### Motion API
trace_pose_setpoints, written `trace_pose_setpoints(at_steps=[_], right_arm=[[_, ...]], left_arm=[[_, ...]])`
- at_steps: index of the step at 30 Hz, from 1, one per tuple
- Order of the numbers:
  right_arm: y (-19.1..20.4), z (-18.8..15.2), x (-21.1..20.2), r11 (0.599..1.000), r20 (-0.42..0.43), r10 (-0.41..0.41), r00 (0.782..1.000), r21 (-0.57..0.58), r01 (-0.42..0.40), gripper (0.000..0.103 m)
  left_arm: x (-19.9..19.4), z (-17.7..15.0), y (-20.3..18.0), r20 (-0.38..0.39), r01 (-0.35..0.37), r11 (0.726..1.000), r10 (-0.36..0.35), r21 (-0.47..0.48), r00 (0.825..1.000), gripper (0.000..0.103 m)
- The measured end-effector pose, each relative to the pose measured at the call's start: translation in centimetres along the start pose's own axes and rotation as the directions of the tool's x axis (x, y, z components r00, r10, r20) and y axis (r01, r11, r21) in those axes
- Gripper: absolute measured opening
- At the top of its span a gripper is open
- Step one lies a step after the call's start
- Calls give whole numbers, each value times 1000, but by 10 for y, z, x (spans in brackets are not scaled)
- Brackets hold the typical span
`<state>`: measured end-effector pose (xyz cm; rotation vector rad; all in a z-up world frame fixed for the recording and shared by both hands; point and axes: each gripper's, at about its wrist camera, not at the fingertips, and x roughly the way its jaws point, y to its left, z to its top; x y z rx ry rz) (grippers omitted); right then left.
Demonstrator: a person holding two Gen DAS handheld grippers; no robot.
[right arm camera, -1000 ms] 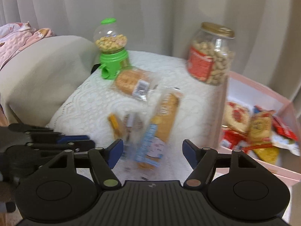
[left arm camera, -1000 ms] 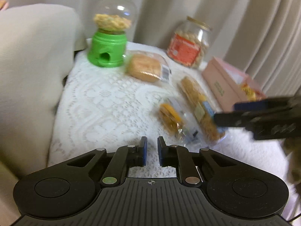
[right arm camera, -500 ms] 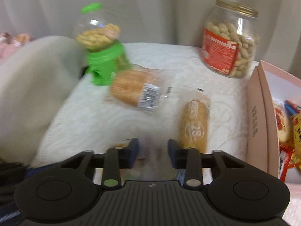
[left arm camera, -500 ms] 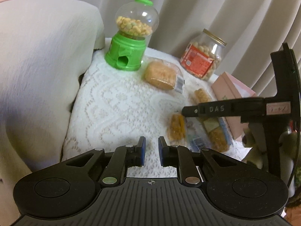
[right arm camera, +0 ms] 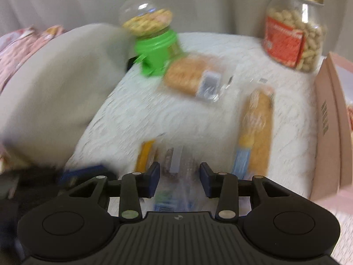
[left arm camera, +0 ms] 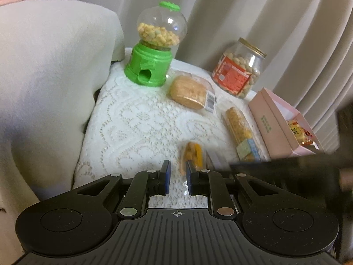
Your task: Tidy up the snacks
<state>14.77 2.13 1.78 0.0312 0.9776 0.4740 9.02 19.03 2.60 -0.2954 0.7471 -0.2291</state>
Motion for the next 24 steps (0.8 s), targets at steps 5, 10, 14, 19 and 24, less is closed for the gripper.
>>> trace_pose_setpoints(at_steps=[5,10,14,19,24], right_arm=[[0,-36,-27,999,2,35,999,-4,-34,25],[-7,-63,-48,999,45,-43,998,-7,43,25],[-10,-77,-54,995,82,-93,992,-17,94,27],[-6,-88,-53,988,123,-138,983,-48,144,71],[3,-97,-52,977,169,-185,968,-77,200,79]], left_arm=[[11,4,-14,-13,-10,999,11,45,1000,18],[31,4,-32,-23,-29,994,31,104,999,27],[40,7,-39,-22,-54,992,57,114,998,29],[46,12,-48,-18,-85,986,88,144,996,28],[58,15,-48,-35,-91,985,97,144,995,28]])
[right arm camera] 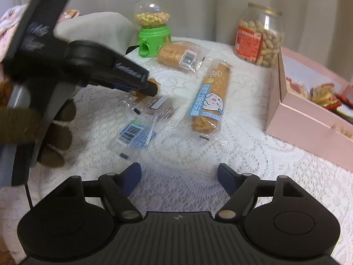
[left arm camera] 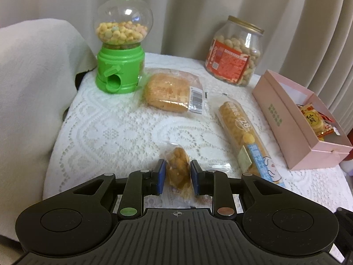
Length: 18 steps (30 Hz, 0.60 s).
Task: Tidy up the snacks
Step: 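Grasp the small orange snack packet with the left tool and lift it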
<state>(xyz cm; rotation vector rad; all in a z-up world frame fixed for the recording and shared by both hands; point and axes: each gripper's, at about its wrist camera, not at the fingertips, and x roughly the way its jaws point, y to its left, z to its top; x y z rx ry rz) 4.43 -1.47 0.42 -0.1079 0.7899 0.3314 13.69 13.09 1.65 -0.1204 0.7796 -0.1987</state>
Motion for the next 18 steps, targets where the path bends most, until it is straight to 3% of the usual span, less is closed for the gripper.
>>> trace_pose_setpoints(at_steps=[9,11,18], right_arm=[[-7,-2,0,1000,16,11,1000,22,-11,89],[-6,-1,3,999,-4,38,999,14,-38,102],[0,0,5,1000,-23,23,999,3,-23,103]], left_arm=[[-24,-15,15,34,77,996,-75,-48,997,24],[-37,-22,22,47,95,993,-91,-70,995,24],[-68,-40,33,79,127,987,-119,-94,990,23]])
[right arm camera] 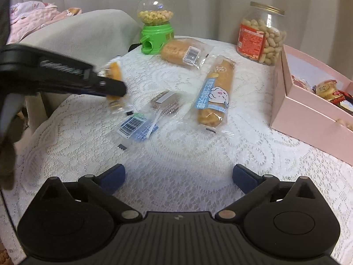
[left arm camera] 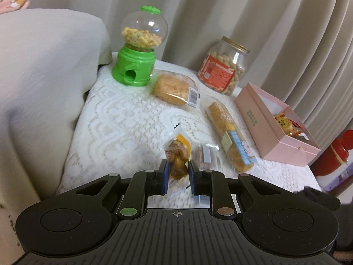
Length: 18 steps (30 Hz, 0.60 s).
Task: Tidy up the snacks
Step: 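Grasp the small orange snack packet with the left tool and lift it, then reach the right tool to the clear barcode packet while the left holds the orange packet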
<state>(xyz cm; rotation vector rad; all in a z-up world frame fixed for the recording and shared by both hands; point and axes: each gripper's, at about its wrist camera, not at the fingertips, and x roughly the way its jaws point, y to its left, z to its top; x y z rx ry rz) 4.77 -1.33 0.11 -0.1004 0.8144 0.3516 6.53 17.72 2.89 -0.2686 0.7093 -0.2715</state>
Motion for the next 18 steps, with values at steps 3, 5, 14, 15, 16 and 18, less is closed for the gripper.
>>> trace_pose_setpoints(at_steps=[3,5,14,15,16,18], right_arm=[[-2,2,0,1000,-12,16,1000,-14,-16,103],[-1,0,0,1000,0,12,1000,-15,-12,103],[1,-8,-2,1000,45,-16,999,11,16,103],[1,-8,-2,1000,45,-16,999,13,16,103],[1,-9,-2,1000,45,-16,999,14,16,103],[1,-9,-3,1000,44,-14,999,8,13,103]], left_arm=[[6,1,4,1,-2,1000,2,-21,1000,23],[18,6,6,1,-12,1000,12,-26,1000,25],[63,30,-6,-24,-53,998,53,17,998,25],[64,28,-7,-33,-38,999,39,21,999,25],[61,25,-7,-34,-27,999,28,27,999,24],[52,18,-5,-42,-9,1000,10,16,999,24]])
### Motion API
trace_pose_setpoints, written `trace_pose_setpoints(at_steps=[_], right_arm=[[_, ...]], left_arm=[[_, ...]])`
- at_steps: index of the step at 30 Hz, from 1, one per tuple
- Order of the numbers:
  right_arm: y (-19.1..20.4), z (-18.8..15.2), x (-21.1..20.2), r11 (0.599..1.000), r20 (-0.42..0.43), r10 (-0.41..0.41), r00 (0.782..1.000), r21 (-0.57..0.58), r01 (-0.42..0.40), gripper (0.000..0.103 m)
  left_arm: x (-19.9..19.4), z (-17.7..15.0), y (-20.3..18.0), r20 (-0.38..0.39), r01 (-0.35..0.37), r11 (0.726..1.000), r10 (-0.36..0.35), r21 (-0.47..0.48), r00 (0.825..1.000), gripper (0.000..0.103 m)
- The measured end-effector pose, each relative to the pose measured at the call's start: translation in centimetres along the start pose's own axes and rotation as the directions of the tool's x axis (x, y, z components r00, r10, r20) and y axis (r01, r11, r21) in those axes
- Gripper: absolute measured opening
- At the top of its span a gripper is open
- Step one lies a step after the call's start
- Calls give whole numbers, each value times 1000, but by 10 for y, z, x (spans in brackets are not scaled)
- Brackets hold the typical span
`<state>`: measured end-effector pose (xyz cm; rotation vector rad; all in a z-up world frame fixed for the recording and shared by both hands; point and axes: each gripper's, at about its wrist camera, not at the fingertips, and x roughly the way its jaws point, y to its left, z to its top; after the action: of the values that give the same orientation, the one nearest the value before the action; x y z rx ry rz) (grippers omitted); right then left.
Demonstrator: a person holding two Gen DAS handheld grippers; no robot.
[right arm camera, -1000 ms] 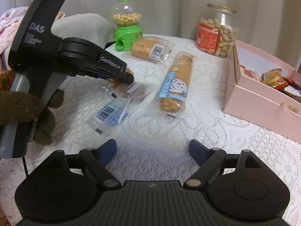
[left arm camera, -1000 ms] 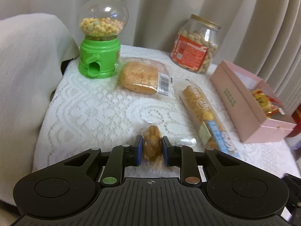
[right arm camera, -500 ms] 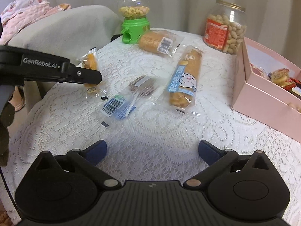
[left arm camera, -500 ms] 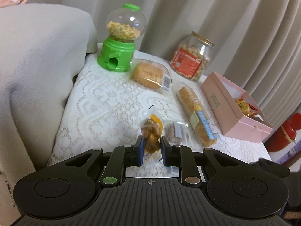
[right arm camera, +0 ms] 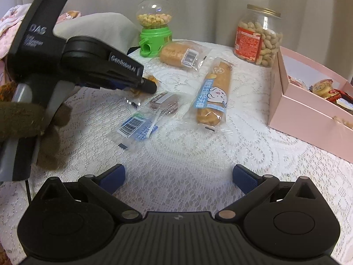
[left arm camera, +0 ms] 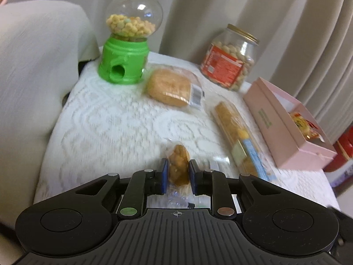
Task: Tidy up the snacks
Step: 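Reach the right tool to the clear barcode packet while the left holds the orange packet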
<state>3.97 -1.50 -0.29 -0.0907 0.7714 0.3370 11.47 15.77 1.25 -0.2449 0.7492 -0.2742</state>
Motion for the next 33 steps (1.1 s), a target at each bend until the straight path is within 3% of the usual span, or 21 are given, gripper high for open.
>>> trace_pose_setpoints(at_steps=[3,4,9,13,19,24,26,27,30,33], right_arm=[[0,6,-4,999,-30,33,999,-20,-33,100],[0,9,-8,998,-28,59,998,-21,-60,94],[0,36,-26,994,44,104,994,21,-105,90],[-1,68,-3,980,-24,171,985,111,-168,69],[6,91,57,977,-162,106,981,203,-72,67],[26,89,61,995,-138,6,990,102,9,61],[33,85,54,999,-142,8,990,51,-1,45],[35,82,49,999,-155,25,988,49,-18,42],[29,77,32,994,-173,93,981,71,-82,39],[22,67,8,995,-144,86,986,60,-78,38]], left_arm=[[-27,-16,5,-2,15,1000,-15,-10,1000,23],[-36,-22,7,1,12,1000,-12,-11,1000,23],[-72,-52,13,-14,-12,1000,12,-11,1000,23],[-78,-62,12,-4,-14,1000,14,-6,1000,23],[-78,-63,14,-1,-7,1000,7,-10,1000,23],[-79,-64,17,2,2,1000,-2,-18,1000,23],[-79,-64,16,3,0,1000,0,-18,1000,23],[-79,-64,16,3,1,1000,0,-18,1000,23],[-80,-65,13,0,12,1000,-12,-13,1000,23],[-80,-66,4,-9,44,999,-44,7,999,23]])
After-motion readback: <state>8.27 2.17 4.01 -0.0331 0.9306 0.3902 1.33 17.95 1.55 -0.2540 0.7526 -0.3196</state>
